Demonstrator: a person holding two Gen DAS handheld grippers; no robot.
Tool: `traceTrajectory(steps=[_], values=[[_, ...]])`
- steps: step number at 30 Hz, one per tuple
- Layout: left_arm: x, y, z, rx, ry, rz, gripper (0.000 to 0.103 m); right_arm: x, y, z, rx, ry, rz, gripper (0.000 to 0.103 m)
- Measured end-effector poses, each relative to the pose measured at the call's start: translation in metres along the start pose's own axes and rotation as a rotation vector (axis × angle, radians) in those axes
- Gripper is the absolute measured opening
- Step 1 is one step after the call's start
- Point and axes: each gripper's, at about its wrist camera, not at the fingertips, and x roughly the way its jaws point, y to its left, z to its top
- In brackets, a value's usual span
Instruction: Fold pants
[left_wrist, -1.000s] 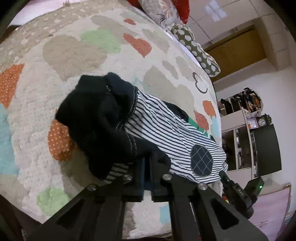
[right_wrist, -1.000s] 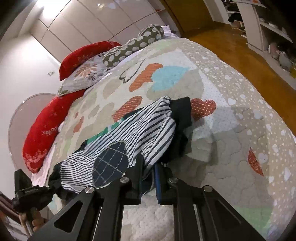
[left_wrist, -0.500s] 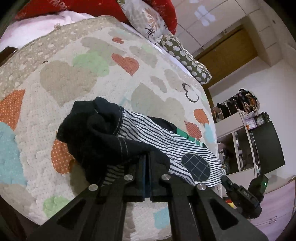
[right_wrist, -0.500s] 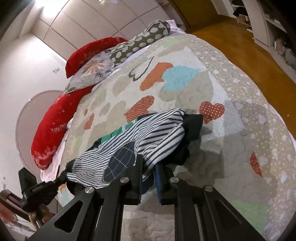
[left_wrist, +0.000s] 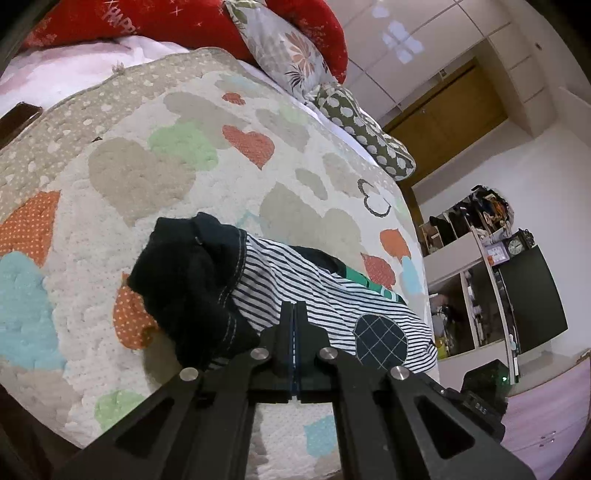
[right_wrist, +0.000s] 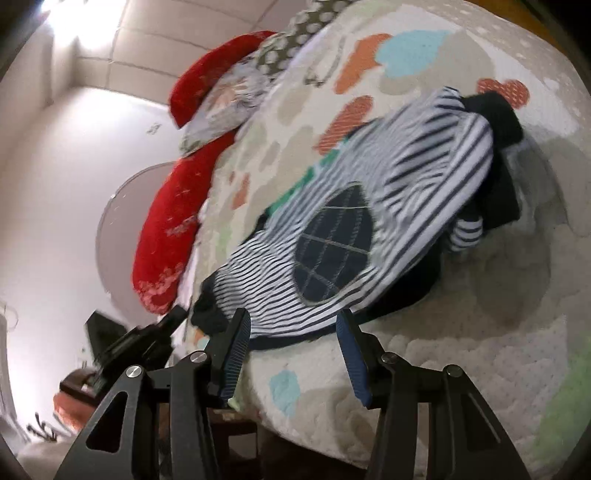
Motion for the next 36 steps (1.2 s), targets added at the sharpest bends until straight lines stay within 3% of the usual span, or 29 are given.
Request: traceTrajectory(steps=[7,12,14,17,19,25,29,32,34,36], values=[[0.010,0.012,-0.019,-0.047,0.084,-0.058,0.000,-0.007,-0.006,-0.003,0.010,-0.004,-0.017,0.053],[0.029,0.015,-0.026,-0.063,0.153,-0.042,0.002,-0.006,-0.013,0.006,0.024,-0.066,-0.118,0.051],[0.040,0.012,-0.023,-0.061,0.175,-0.018,0.011,-0.002,-0.016,0.011,0.030,-0.080,-0.148,0.020],[0.052,0.011,-0.016,-0.076,0.180,0.000,0.014,-0.002,-0.023,0.016,0.057,-0.090,-0.143,0.006],[0.056,0.014,-0.011,-0.100,0.176,0.002,0.000,-0.006,-0.022,0.016,0.046,-0.104,-0.132,0.005],[0.044,0.013,-0.005,-0.084,0.109,0.012,0.000,-0.021,-0.002,0.015,-0.042,-0.142,-0.117,0.004],[0.039,0.012,-0.002,-0.093,0.125,-0.031,0.000,-0.022,0.013,0.019,-0.074,-0.140,-0.100,0.004],[0.034,0.011,-0.009,-0.088,0.148,-0.058,0.003,-0.022,0.018,0.022,-0.076,-0.146,-0.094,0.004],[0.031,0.015,-0.018,-0.102,0.160,-0.067,0.018,-0.023,0.017,0.024,-0.072,-0.150,-0.090,0.004],[0.030,0.020,-0.024,-0.125,0.168,-0.072,0.023,-0.023,0.015,0.025,-0.068,-0.154,-0.088,0.004]])
